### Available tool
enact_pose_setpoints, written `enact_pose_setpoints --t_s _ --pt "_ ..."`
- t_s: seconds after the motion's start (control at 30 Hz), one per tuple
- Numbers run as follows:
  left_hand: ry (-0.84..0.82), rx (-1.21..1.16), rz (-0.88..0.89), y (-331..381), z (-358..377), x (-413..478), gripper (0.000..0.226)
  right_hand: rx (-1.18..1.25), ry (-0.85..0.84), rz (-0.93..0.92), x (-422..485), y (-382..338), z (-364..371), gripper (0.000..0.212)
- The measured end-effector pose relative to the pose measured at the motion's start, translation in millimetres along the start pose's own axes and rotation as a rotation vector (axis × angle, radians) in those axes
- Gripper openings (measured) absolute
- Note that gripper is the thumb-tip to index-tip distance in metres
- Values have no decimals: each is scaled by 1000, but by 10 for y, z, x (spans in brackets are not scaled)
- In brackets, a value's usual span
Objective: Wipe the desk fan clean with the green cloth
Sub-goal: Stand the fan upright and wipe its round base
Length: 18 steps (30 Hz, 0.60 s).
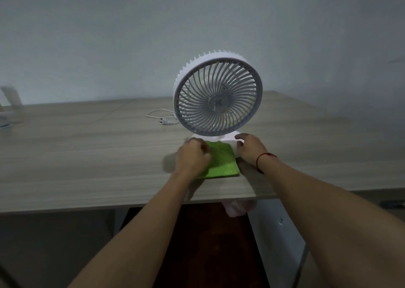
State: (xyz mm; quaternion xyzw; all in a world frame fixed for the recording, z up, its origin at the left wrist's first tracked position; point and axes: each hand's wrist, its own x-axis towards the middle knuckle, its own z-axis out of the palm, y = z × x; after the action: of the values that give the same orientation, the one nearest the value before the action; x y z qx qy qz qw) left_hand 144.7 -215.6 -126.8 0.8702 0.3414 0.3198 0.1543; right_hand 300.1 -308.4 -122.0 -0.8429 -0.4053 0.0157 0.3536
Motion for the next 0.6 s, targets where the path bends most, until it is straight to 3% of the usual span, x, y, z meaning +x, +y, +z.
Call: enact_pose_setpoints --t_s 0.07,0.2,0.33,0.47,0.53,0.6 --pt "-172 61 90 100 104 16 35 -51 -55 -16 -23 78 49 35" --pt "-312 207 -8 98 266 167 67 -112 -25 -25 -71 146 101 43" --pt "-325 339 -76 -21 297 359 104 -171 -19 -44 -68 137 123 47" --pt "-379 246 -261 -85 252 467 129 -220 -11 -86 -52 137 160 39" --pt "-377 220 -296 -61 285 441 133 -237 -13 -110 -44 138 173 39" --pt "-344 217 -247 -43 327 371 112 -240 -20 -126 -45 129 184 41"
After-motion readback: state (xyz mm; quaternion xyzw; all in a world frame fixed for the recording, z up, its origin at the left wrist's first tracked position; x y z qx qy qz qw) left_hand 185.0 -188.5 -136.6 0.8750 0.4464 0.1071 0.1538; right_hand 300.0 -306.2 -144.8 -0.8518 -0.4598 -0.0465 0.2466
